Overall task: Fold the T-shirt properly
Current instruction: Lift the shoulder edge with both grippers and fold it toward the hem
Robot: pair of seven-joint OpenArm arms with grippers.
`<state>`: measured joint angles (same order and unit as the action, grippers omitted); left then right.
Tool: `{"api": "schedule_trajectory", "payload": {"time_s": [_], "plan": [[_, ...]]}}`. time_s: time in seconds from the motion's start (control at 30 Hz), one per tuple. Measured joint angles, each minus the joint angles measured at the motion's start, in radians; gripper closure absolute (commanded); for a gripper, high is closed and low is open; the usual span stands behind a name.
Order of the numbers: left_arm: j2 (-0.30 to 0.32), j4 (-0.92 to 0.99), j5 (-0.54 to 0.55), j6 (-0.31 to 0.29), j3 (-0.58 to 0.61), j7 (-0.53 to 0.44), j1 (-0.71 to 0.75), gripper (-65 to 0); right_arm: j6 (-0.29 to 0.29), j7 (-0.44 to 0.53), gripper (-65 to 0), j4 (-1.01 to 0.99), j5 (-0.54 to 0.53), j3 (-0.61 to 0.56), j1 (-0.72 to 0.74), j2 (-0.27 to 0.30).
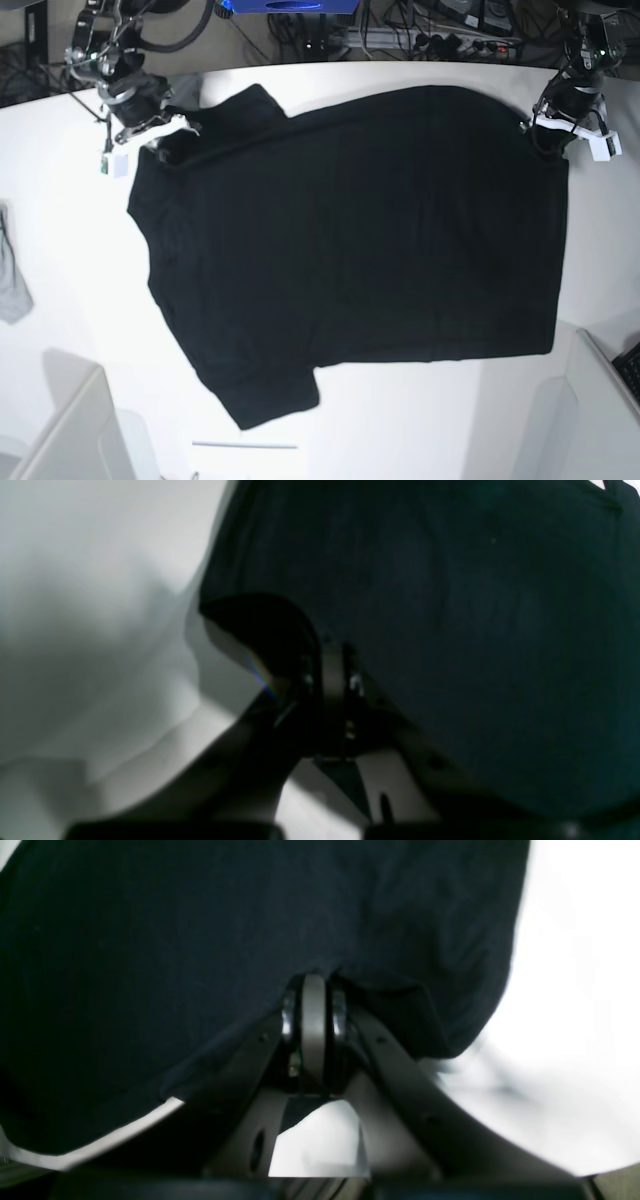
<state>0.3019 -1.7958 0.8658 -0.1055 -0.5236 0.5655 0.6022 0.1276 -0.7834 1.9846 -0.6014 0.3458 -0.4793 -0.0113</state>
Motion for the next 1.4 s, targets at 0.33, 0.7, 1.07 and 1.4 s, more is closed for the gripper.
{"api": "schedule_trajectory", "payload": {"time_s": [0.33,0.7,1.07,1.4], "plan": [[0.001,0.032,0.0,0.088,0.0,-0.002,-0.08,0.0,-0.007,-0.088,0.0,-0.016,0.004,0.003,0.156,0.001],[0.001,0.106,-0.001,0.102,0.007,-0.002,-0.148,0.0,-0.007,-0.119,0.0,-0.15,0.002,-0.001,0.29,0.0],[0.001,0.127,0.0,0.103,0.003,0.003,-0.195,0.0,-0.007,-0.12,0.0,-0.275,0.0,-0.007,0.405,0.019],[-0.001,0.128,-0.117,0.102,0.003,0.005,-0.245,0.0,-0.007,-0.118,0.0,-0.384,0.003,-0.008,0.481,0.034]]}}
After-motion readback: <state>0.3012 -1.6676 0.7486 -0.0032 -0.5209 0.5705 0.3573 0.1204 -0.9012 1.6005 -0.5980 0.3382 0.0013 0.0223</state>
